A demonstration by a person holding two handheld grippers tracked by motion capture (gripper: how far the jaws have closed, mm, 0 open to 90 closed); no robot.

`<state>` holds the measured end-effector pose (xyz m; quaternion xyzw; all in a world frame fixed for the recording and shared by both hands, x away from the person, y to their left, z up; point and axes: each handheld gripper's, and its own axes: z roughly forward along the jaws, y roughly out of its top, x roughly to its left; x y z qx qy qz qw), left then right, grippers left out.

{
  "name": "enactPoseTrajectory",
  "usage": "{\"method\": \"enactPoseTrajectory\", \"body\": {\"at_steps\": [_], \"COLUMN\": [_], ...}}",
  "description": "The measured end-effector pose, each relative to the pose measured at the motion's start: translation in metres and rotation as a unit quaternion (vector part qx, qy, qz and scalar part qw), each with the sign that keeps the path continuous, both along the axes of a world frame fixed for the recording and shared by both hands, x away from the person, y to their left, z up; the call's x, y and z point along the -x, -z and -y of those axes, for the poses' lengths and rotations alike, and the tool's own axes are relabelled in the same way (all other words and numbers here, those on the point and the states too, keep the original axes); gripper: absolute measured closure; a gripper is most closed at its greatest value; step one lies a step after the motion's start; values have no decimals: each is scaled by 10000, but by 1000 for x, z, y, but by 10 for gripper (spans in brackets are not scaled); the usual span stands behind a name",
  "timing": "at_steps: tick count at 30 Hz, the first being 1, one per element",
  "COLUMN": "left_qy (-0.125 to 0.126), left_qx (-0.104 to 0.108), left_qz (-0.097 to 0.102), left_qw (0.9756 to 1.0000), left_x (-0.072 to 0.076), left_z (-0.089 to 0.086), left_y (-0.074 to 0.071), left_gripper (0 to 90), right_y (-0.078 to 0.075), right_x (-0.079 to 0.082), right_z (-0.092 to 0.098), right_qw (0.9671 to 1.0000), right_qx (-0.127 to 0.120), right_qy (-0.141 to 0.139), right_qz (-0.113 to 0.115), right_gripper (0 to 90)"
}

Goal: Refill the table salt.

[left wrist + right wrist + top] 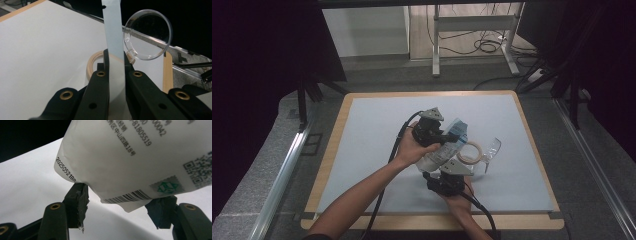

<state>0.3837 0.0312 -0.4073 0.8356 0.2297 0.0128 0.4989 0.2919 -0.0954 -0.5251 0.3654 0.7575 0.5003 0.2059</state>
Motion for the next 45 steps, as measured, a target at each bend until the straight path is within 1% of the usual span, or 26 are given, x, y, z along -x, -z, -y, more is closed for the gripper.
{"method": "enactPoseTrajectory", "body": {"at_steps": [3,6,11,13,19,20,21,22,26,28,29,30,33,36,39,41,42,43,45], "left_qy": [4,33,29,51,104,80,80,119,136,134,120,160,173,219,226,265,265,293,279], "left_qx": [-33,-127,-119,-164,-237,-187,-187,-239,-251,-232,-190,-227,-224,-273,-238,-250,-250,-305,-279], "left_qz": [-2,6,-18,-20,-26,-53,-53,-31,-26,-39,-68,-67,-92,-100,-136,-190,-190,-170,-209], "left_qw": [10000,9999,9999,9999,9997,9998,9998,9996,9996,9996,9997,9996,9996,9993,9994,9992,9992,9990,9990], "left_x": [-1,-3,-4,-5,-6,-6,-6,-6,-6,-7,-7,-8,-9,-10,-10,-12,-12,-13,-14], "left_z": [2,5,6,8,12,13,13,13,13,13,13,12,11,11,12,12,12,12,13], "left_y": [0,-1,-2,-3,-4,-4,-4,-5,-5,-5,-5,-5,-4,-4,-4,-5,-5,-5,-5], "left_gripper": [900,900,900,900,900,900,900,900,900,900,900,900,900,900,900,900,900,900,900], "right_y": [0,0,-2,-2,-3,-3,-3,-4,-4,-4,-4,-4,-4,-4,-4,-5,-5,-5,-5], "right_x": [0,0,0,0,0,0,0,0,1,1,1,1,1,1,1,1,1,1,0], "right_z": [0,-1,0,0,1,1,1,2,2,1,1,1,1,0,0,0,0,-1,-1], "right_qw": [10000,10000,9999,9999,9998,9998,9998,9998,9998,9998,9998,9998,9997,9997,9997,9997,9997,9997,9996], "right_qx": [-20,-40,-105,-158,-199,-194,-194,-208,-205,-207,-207,-203,-217,-224,-224,-239,-239,-248,-280], "right_qy": [9,12,20,36,62,64,64,64,58,59,59,51,60,51,59,55,55,64,64], "right_qz": [-6,-2,-4,5,7,16,16,6,20,25,25,20,10,8,13,-4,-4,2,-2], "right_gripper": [399,399,399,399,399,399,399,400,402,404,404,404,404,404,405,408,408,408,409]}}
